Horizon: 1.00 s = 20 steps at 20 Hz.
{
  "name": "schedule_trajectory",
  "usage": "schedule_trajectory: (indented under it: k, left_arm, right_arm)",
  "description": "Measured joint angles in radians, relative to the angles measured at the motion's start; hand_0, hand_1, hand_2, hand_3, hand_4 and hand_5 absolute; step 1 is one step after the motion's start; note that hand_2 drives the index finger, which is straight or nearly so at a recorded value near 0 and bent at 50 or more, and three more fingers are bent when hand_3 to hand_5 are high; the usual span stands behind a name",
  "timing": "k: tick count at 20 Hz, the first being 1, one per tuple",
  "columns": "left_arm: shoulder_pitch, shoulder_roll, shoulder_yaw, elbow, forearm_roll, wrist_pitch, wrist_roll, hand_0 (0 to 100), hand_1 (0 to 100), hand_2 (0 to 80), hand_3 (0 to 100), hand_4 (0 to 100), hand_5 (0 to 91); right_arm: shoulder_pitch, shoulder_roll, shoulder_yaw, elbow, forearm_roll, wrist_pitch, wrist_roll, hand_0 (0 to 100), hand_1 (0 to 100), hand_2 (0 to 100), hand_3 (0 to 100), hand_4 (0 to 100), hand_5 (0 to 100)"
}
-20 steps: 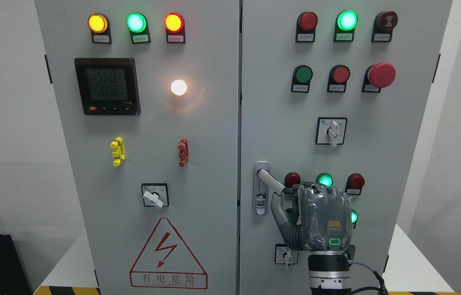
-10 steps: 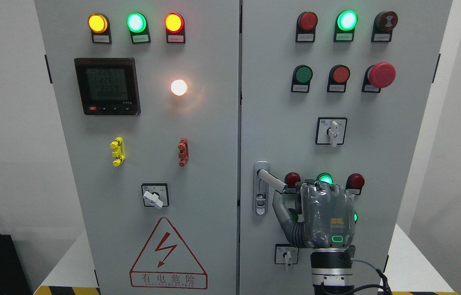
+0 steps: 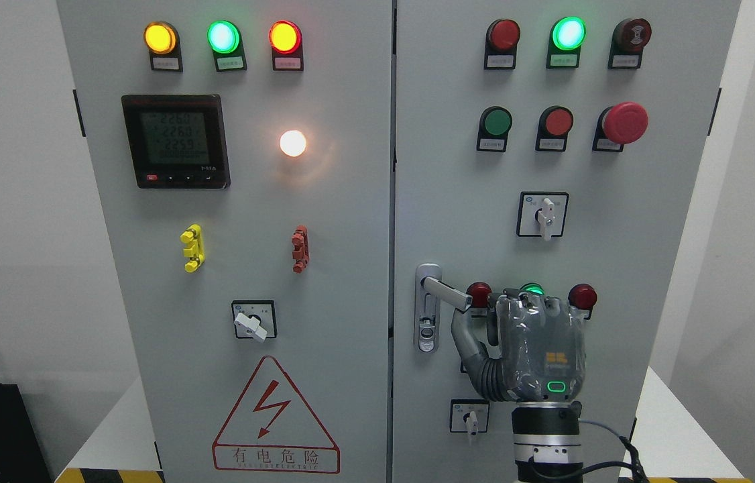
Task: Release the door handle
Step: 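Rotate the silver handle outward to horizontal with the right hand, then open the right hand fingers to let go of the handle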
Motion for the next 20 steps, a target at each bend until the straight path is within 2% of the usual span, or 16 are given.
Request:
schedule_trajectory:
  k: [13,20]
  left_arm:
    - [0.0,0.0,0.0,0.0,0.0,0.0,0.0,12,39,0.0,0,0,0.0]
    - [0.0,0.0,0.0,0.0,0.0,0.0,-0.002,12,39,0.0,0,0,0.0]
  right_arm:
    - [-0.012,0.001,-0.004,0.001,0.0,0.0,0.002,56,43,100,100,100,98]
    - [0.005,0.002,-0.004,-0.001,0.0,-0.004,0.003,57,43,100,100,100,98]
